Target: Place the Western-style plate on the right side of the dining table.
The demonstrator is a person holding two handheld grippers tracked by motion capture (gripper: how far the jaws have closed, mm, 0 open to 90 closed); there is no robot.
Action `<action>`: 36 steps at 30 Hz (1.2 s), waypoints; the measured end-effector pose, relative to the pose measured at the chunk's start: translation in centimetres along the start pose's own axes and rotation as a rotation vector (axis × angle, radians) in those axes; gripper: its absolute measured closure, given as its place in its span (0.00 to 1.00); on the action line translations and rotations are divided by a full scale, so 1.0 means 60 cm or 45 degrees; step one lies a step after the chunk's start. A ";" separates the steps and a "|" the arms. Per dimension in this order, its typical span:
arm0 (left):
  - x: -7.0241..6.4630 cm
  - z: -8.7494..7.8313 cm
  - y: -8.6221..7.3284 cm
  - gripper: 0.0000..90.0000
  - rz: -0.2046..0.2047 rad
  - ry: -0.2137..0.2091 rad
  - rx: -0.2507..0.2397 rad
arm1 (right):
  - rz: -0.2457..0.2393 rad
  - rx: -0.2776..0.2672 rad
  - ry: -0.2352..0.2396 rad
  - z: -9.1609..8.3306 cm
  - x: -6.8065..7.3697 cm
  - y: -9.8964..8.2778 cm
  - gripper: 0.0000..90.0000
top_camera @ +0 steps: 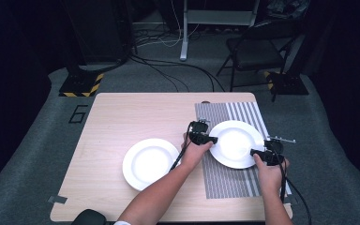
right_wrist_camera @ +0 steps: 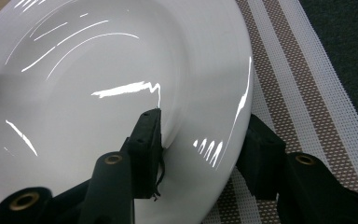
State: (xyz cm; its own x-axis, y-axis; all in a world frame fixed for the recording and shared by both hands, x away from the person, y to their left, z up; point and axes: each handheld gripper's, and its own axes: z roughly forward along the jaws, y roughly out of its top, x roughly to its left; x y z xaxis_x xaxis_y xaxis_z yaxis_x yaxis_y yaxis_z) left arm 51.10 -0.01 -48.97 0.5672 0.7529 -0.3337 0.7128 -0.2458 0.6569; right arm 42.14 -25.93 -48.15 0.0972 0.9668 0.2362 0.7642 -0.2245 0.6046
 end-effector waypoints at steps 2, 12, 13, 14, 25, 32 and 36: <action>-0.004 0.003 -0.001 0.65 -0.016 -0.003 -0.009 | 0.002 0.002 -0.001 0.003 -0.006 -0.002 0.59; -0.005 0.011 -0.002 0.65 0.009 0.002 0.000 | 0.005 0.006 -0.014 0.009 -0.012 -0.002 0.59; -0.006 0.012 -0.002 0.65 0.002 0.006 -0.003 | 0.012 0.013 -0.017 0.010 -0.012 -0.002 0.59; -0.005 0.014 -0.002 0.65 0.009 0.013 0.002 | 0.012 0.014 -0.017 0.011 -0.011 -0.002 0.59; -0.008 0.017 -0.002 0.64 0.033 0.039 0.002 | -0.015 0.017 -0.045 0.016 -0.010 -0.003 0.58; -0.009 0.020 -0.002 0.64 0.037 0.050 -0.001 | -0.022 0.020 -0.065 0.019 -0.008 -0.003 0.57; -0.008 0.021 -0.003 0.64 0.042 0.052 0.002 | -0.029 0.019 -0.074 0.020 -0.006 -0.003 0.57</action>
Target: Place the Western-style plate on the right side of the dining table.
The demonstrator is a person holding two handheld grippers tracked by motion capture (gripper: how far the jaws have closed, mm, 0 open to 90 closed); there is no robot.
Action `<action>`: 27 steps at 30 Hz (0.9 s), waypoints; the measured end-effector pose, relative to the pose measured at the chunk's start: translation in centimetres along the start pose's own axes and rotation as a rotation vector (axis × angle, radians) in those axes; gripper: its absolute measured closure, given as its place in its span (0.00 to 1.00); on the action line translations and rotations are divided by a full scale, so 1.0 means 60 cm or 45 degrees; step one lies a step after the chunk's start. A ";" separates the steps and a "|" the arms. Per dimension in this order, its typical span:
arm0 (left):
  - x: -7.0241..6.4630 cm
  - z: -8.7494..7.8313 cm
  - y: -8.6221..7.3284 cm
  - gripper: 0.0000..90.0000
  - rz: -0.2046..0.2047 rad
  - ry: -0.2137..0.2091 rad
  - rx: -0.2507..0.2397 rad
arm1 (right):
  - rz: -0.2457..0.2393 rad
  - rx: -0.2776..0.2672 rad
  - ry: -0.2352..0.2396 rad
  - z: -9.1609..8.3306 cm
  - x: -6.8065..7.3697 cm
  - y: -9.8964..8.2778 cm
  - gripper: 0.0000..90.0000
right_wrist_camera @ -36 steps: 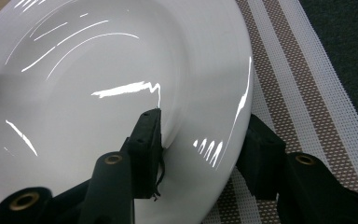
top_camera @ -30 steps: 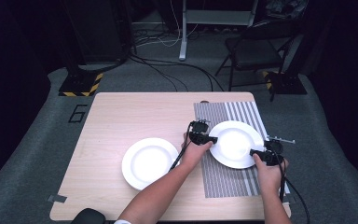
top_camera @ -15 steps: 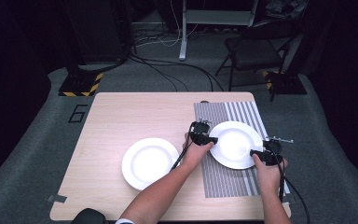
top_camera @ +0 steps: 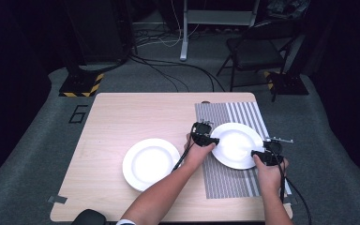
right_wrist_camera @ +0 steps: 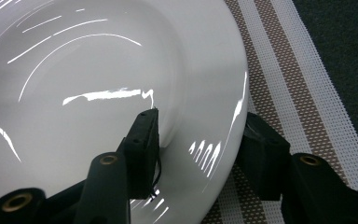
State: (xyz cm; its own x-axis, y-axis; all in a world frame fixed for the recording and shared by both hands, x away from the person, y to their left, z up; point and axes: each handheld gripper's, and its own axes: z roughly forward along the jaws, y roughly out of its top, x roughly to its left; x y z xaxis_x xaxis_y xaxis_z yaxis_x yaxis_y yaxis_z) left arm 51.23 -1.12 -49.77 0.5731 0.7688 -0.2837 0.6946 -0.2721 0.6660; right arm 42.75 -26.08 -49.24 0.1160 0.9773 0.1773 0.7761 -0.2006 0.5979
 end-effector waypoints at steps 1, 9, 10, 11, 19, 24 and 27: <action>0.000 0.000 0.000 0.64 0.003 0.000 -0.002 | -0.010 0.001 -0.002 0.000 0.000 0.000 0.56; 0.000 0.000 0.000 0.63 0.017 0.006 0.000 | -0.048 0.001 -0.033 0.002 0.007 0.001 0.53; -0.001 0.000 0.000 0.63 0.018 0.008 -0.001 | -0.048 0.001 -0.033 0.002 0.007 0.001 0.53; -0.003 0.001 0.000 0.63 0.018 0.008 -0.004 | -0.056 0.001 -0.037 0.002 0.007 0.000 0.53; 0.004 -0.021 0.007 0.58 0.034 -0.022 -0.035 | -0.054 -0.019 0.014 -0.011 -0.002 0.002 0.50; 0.009 -0.053 0.019 0.58 0.031 -0.041 -0.093 | -0.085 -0.079 0.033 -0.037 -0.007 0.009 0.50; 0.018 -0.076 0.022 0.58 0.036 -0.045 -0.118 | -0.106 -0.122 0.073 -0.059 -0.003 0.008 0.50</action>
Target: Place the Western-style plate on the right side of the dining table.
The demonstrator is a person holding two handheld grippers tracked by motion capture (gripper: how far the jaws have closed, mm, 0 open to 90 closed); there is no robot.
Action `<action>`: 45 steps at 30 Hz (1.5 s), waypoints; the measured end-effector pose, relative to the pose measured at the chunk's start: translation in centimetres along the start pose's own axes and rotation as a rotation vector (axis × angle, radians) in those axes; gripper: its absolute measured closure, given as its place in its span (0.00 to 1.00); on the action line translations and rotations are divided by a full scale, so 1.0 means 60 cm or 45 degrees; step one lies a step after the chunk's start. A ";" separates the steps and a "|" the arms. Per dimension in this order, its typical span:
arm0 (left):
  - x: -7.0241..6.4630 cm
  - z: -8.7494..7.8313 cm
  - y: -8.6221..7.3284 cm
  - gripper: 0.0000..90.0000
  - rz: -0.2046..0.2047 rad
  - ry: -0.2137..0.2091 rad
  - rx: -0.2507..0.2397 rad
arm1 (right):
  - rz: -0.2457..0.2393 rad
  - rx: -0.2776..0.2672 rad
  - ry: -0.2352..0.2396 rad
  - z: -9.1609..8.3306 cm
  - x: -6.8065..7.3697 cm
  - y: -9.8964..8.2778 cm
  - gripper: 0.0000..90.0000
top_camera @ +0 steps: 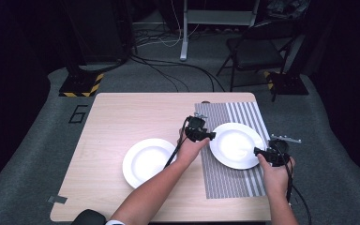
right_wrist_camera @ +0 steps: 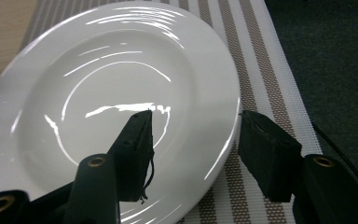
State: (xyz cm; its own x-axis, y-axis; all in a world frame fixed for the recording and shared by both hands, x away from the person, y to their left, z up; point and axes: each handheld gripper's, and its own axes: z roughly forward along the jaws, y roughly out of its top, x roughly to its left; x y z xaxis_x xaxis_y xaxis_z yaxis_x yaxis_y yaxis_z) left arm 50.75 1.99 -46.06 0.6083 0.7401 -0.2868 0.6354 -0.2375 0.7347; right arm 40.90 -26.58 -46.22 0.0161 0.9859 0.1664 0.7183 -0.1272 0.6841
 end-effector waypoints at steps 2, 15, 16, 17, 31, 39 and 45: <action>0.002 -0.005 0.000 0.58 0.005 0.001 -0.002 | -0.013 -0.013 0.035 -0.007 0.011 -0.001 0.49; 0.044 -0.080 -0.005 0.57 -0.010 0.024 -0.044 | -0.162 -0.071 0.180 -0.036 0.072 -0.005 0.49; 0.048 -0.086 -0.006 0.57 -0.005 0.028 -0.044 | -0.166 -0.069 0.196 -0.038 0.075 -0.005 0.49; 0.053 -0.099 -0.008 0.57 -0.001 0.031 -0.047 | -0.175 -0.071 0.223 -0.043 0.083 -0.005 0.49; 0.101 -0.210 -0.031 0.54 0.033 0.103 -0.085 | -0.269 -0.030 0.356 -0.060 0.139 -0.009 0.45; 0.127 -0.290 -0.052 0.52 0.052 0.132 -0.148 | -0.370 -0.051 0.441 -0.078 0.180 -0.010 0.41; 0.146 -0.332 -0.073 0.52 0.022 0.161 -0.155 | -0.445 -0.053 0.505 -0.090 0.210 -0.014 0.40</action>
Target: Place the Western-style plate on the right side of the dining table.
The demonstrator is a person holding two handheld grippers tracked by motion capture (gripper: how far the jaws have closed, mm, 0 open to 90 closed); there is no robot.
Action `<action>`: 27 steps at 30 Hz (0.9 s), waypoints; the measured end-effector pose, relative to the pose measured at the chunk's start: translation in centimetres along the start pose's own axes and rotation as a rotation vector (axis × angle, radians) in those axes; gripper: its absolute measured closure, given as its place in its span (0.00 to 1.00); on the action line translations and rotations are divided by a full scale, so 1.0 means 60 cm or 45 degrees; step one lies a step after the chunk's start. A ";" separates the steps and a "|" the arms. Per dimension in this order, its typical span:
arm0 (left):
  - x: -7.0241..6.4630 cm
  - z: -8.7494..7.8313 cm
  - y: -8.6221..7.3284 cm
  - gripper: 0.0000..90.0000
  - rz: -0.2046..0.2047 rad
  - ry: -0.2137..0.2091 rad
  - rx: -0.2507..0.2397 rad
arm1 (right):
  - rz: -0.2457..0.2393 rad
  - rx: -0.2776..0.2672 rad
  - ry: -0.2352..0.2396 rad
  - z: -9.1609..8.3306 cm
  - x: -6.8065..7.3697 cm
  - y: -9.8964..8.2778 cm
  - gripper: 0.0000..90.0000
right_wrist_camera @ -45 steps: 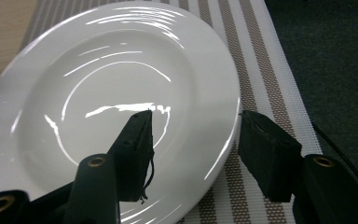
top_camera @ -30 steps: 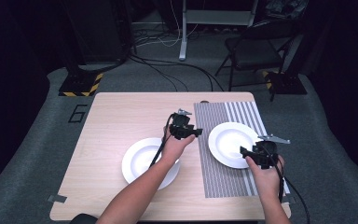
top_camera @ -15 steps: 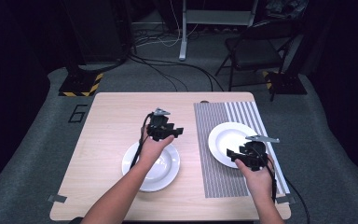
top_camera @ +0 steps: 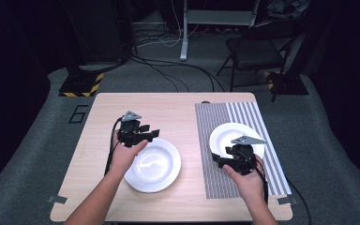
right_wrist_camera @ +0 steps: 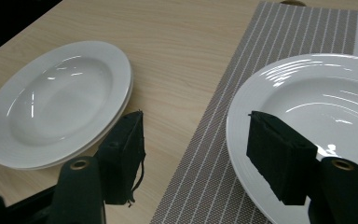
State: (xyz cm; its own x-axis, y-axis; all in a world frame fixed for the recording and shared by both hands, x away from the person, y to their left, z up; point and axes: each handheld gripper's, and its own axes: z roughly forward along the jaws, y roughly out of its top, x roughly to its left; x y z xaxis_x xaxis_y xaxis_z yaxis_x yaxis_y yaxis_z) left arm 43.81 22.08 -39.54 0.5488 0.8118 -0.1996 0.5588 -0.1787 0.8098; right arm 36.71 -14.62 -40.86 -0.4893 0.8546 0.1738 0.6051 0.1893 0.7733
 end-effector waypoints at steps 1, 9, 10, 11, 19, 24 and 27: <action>0.007 -0.012 -0.005 0.52 -0.001 0.012 -0.004 | -0.015 -0.003 0.019 0.000 0.008 0.001 0.40; 0.035 -0.049 -0.036 0.52 -0.066 0.045 -0.017 | -0.043 0.009 0.082 0.014 0.023 -0.003 0.40; 0.039 -0.053 -0.041 0.53 -0.075 0.060 -0.013 | -0.037 0.014 0.089 0.016 0.025 -0.005 0.41; 0.044 -0.058 -0.047 0.53 -0.072 0.071 -0.006 | -0.048 0.013 0.094 0.018 0.025 -0.006 0.41; 0.072 -0.082 -0.093 0.52 -0.094 0.122 0.004 | -0.089 0.058 0.147 0.048 0.038 -0.021 0.42; 0.084 -0.088 -0.114 0.52 -0.113 0.154 0.014 | -0.132 0.061 0.143 0.061 0.043 -0.029 0.42; 0.092 -0.090 -0.127 0.51 -0.119 0.173 0.012 | -0.155 0.069 0.157 0.071 0.045 -0.036 0.42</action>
State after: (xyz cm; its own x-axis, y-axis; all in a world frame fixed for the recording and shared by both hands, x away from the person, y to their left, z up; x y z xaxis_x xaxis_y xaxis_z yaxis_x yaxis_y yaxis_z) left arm 39.25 30.94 -43.85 0.4051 0.8929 -0.1966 0.6095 -0.1035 0.7860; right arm 36.76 -10.64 -44.69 -0.6323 0.7586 0.1571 0.5682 0.3162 0.7597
